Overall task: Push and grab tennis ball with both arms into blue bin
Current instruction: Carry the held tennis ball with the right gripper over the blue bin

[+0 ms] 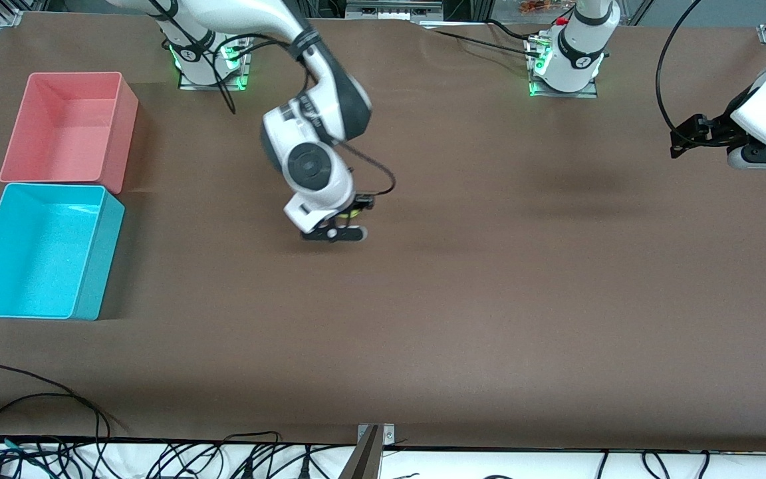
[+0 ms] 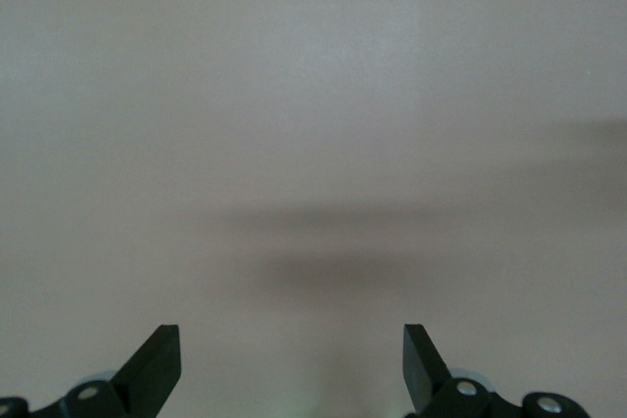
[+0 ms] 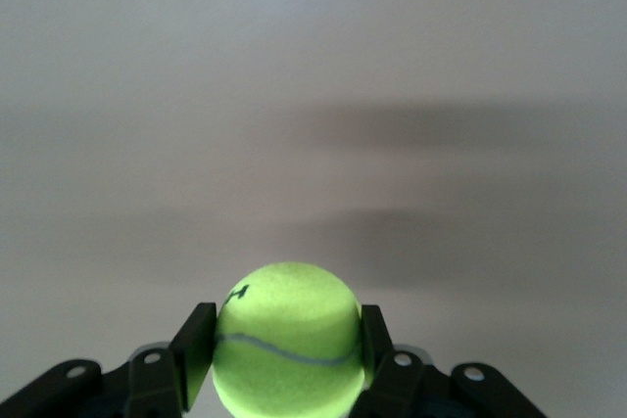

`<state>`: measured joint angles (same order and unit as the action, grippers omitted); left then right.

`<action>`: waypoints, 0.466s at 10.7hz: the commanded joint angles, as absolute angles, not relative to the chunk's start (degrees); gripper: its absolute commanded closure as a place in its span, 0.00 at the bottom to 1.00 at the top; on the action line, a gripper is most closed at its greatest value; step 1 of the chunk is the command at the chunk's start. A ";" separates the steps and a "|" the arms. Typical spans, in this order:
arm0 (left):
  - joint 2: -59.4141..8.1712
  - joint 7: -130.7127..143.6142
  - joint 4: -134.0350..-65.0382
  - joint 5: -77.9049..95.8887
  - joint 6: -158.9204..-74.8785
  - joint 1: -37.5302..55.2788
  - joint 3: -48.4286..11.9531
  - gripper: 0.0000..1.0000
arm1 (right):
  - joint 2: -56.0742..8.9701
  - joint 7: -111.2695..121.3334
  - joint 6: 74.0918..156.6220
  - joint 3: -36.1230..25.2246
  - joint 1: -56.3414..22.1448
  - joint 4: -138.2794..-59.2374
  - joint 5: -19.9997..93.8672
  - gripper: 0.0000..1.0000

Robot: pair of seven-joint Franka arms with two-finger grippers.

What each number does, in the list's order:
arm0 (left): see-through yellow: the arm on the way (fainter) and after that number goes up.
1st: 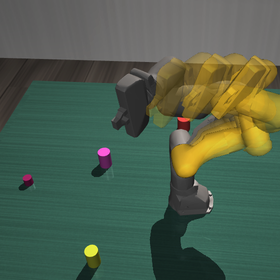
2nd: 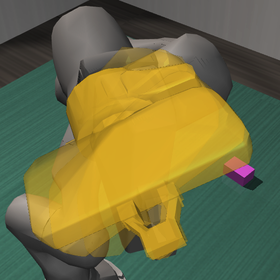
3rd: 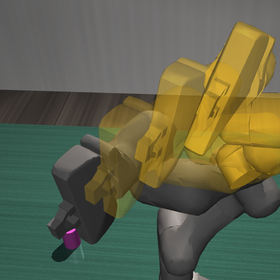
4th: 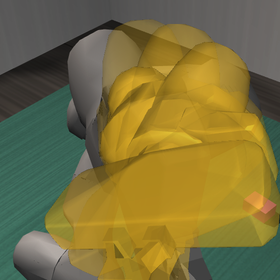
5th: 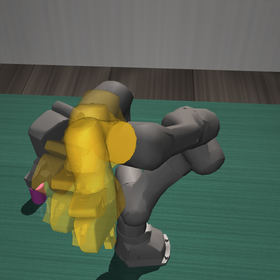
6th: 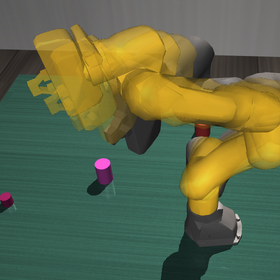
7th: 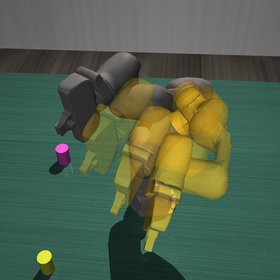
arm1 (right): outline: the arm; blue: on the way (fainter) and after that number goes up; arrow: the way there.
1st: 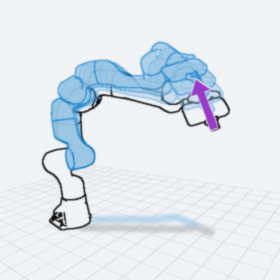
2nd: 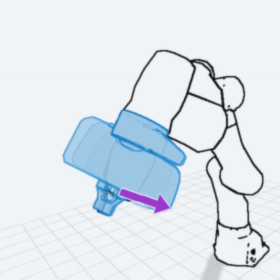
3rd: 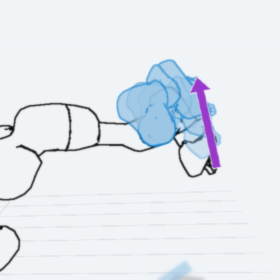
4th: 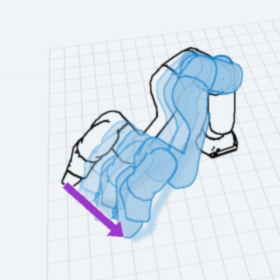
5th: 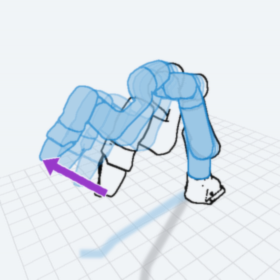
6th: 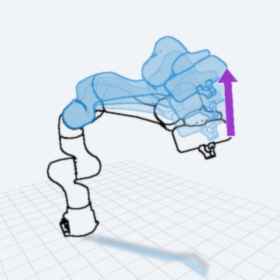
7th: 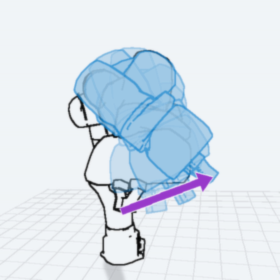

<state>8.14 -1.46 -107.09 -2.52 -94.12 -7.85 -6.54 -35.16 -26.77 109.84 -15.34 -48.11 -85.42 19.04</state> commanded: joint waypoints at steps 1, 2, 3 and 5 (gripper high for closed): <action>4.75 3.24 -100.04 -1.14 -87.47 -7.12 -7.12 0.00 | -33.22 -14.28 102.70 -20.62 -42.73 -85.34 18.98 1.00; 3.88 4.47 -97.24 -0.79 -84.14 -6.77 -7.12 0.00 | -33.22 -11.54 101.35 -22.74 -41.24 -85.34 19.16 1.00; 2.56 5.27 -94.42 -0.01 -81.85 -6.25 -7.03 0.00 | -33.14 -8.12 100.82 -25.46 -40.26 -85.34 19.07 1.00; 2.02 5.54 -92.64 0.09 -80.95 -5.81 -7.12 0.00 | -33.13 3.36 98.79 -35.20 -40.08 -85.34 19.07 1.00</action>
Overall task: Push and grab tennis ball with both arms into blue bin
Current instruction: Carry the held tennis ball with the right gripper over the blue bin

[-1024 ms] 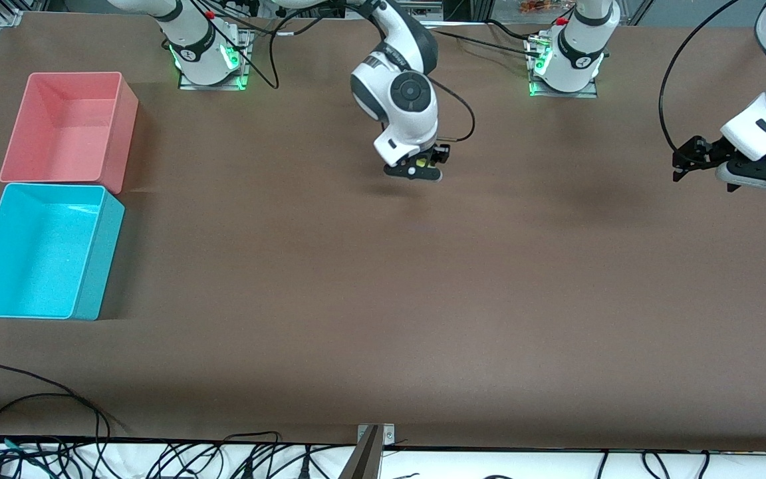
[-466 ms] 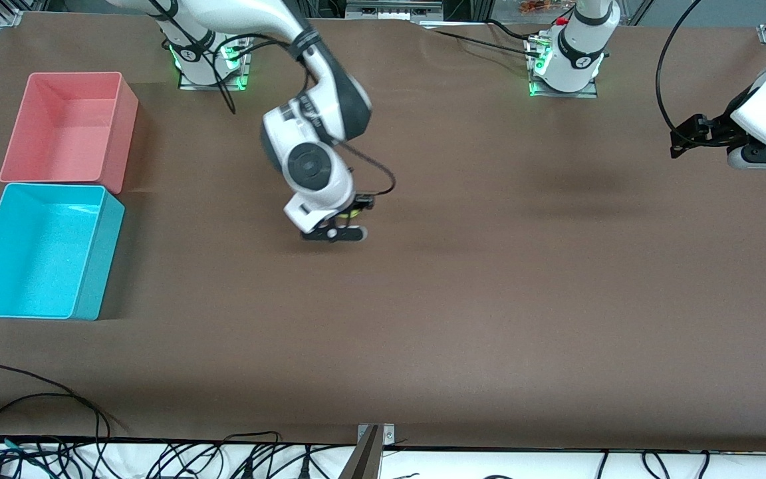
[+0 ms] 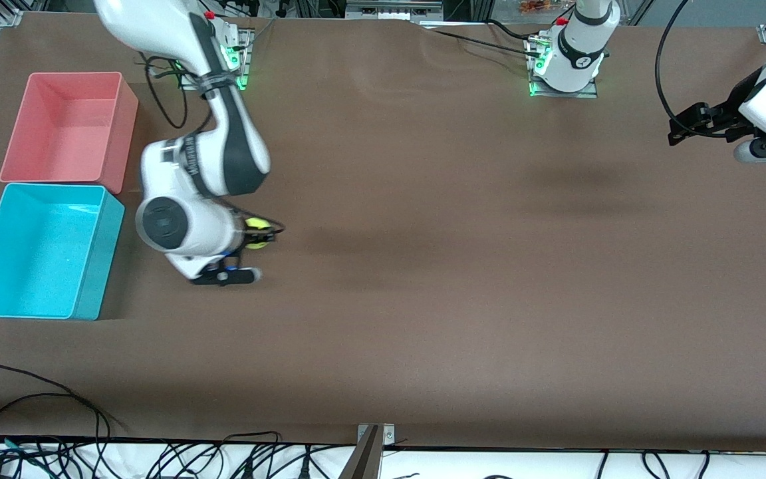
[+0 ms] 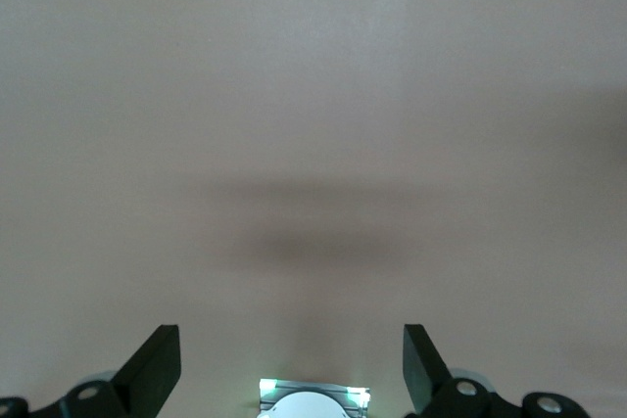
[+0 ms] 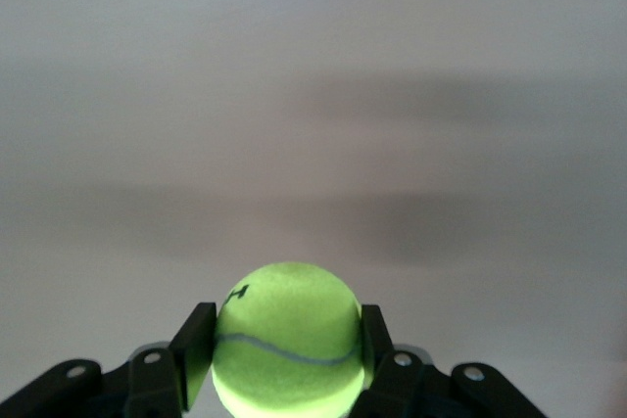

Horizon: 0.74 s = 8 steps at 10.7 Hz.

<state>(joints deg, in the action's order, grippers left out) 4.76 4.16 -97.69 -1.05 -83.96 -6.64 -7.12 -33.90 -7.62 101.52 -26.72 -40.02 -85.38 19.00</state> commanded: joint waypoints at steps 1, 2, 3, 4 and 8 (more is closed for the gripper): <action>2.02 5.54 -92.55 0.09 -80.95 -5.28 -7.03 0.00 | -33.13 9.60 97.57 -39.51 -39.73 -85.34 19.16 1.00; 2.11 5.19 -92.55 0.26 -80.95 -5.10 -7.03 0.00 | -33.13 13.23 95.38 -42.51 -39.03 -85.34 19.07 1.00; 2.11 5.27 -92.55 2.96 -80.95 -5.27 -6.68 0.00 | -33.13 18.06 93.71 -45.76 -38.85 -85.25 18.81 1.00; 2.11 5.36 -92.55 5.16 -80.95 -5.62 -6.42 0.00 | -33.13 23.85 93.43 -49.71 -38.85 -85.25 18.90 1.00; 1.59 5.27 -92.55 4.31 -81.21 -5.45 -6.77 0.00 | -34.18 39.78 94.48 -52.38 -29.65 -85.34 19.86 1.00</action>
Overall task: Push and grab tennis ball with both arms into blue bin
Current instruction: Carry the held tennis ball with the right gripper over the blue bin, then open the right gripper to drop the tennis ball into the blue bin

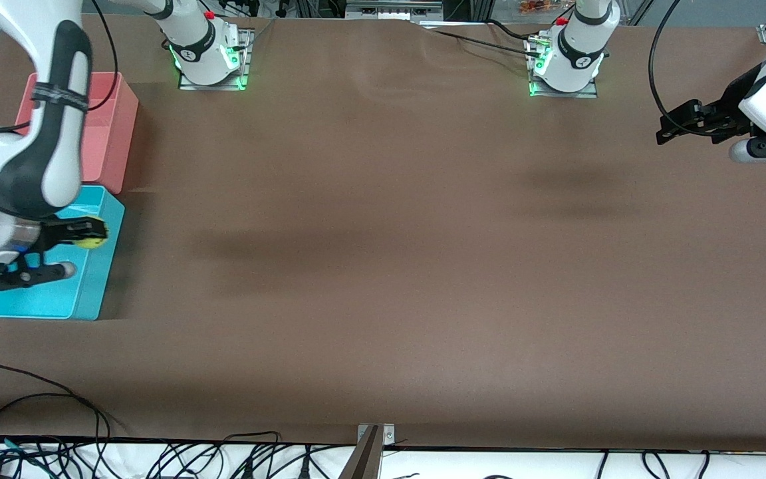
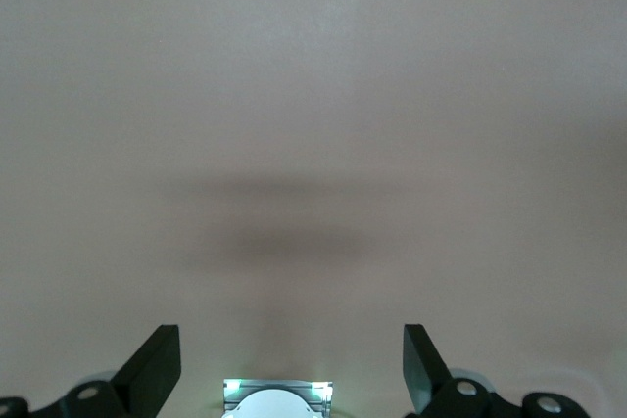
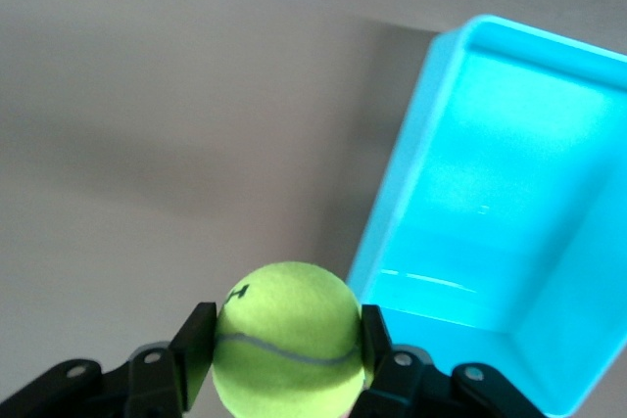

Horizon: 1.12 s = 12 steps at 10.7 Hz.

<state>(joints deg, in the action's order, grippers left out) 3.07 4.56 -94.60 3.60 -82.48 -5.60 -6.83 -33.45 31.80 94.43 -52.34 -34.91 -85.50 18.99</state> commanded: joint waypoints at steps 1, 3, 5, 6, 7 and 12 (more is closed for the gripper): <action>1.23 5.01 -92.46 3.18 -81.38 -5.45 -6.85 0.00 | -35.41 41.64 95.27 -52.12 -27.44 -85.34 20.47 1.00; 1.06 4.75 -92.46 0.53 -81.83 -5.19 -6.94 0.00 | -38.30 46.55 99.91 -51.94 -23.75 -85.34 22.74 1.00; 1.14 4.66 -92.29 0.44 -82.26 -5.54 -6.86 0.00 | -41.73 52.10 102.29 -51.59 -20.49 -85.34 27.23 1.00; 1.06 4.75 -92.29 -0.43 -82.87 -5.36 -6.94 0.00 | -42.97 53.08 103.87 -51.50 -19.43 -85.34 27.85 1.00; 1.05 4.75 -92.20 -2.09 -84.01 -4.93 -7.12 0.00 | -43.76 53.96 105.37 -50.72 -18.29 -85.34 28.38 1.00; 1.06 5.45 -91.94 -2.02 -83.85 -5.01 -7.12 0.00 | -44.03 54.84 107.31 -43.77 -12.30 -85.34 28.22 0.00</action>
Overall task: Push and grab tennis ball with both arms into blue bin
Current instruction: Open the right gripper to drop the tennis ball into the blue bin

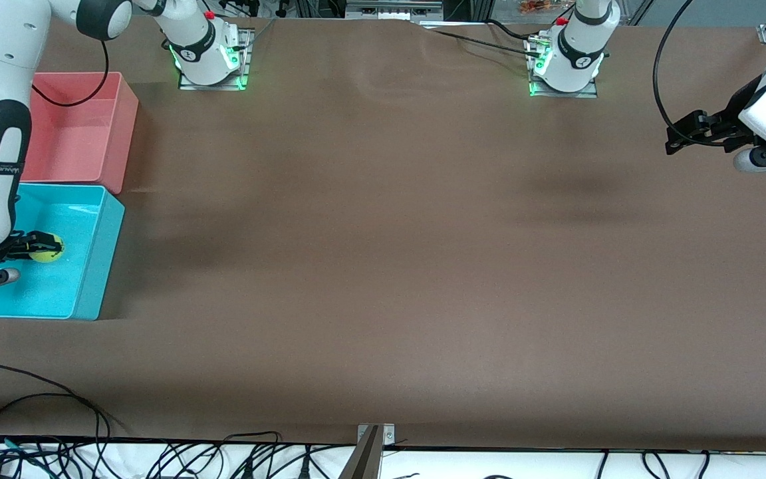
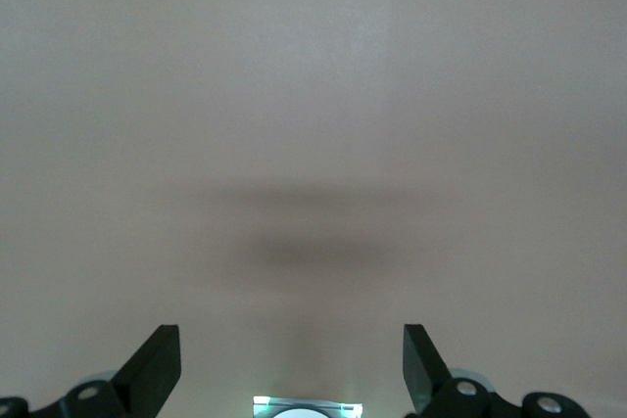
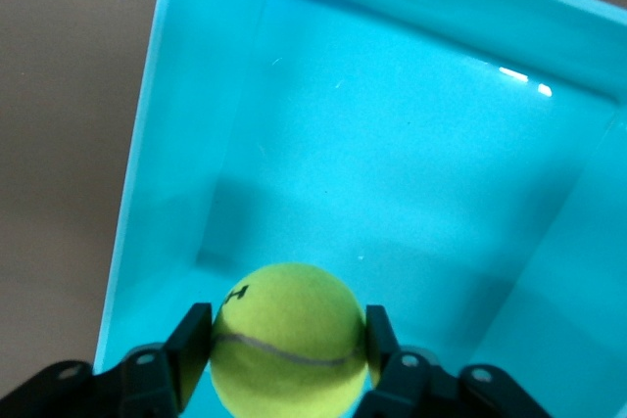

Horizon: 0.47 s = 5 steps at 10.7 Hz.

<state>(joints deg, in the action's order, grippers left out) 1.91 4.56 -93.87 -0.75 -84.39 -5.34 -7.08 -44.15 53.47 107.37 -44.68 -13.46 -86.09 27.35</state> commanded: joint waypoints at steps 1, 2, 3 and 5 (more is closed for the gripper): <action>1.05 5.45 -91.85 -1.93 -83.85 -5.27 -7.12 0.00 | -44.03 55.02 107.31 -43.77 -12.30 -85.34 28.13 0.00; 1.05 5.36 -91.24 -1.76 -83.85 -5.53 -7.03 0.00 | -43.95 55.02 107.14 -43.86 -12.39 -85.34 27.95 0.00; 1.05 5.54 -90.97 -1.76 -83.85 -5.36 -7.03 0.00 | -43.60 54.93 106.96 -43.86 -12.65 -85.25 27.78 0.00; 0.97 4.75 -91.05 -1.67 -86.90 -5.19 -7.03 0.00 | -42.98 54.93 106.35 -44.03 -13.18 -85.08 27.25 0.00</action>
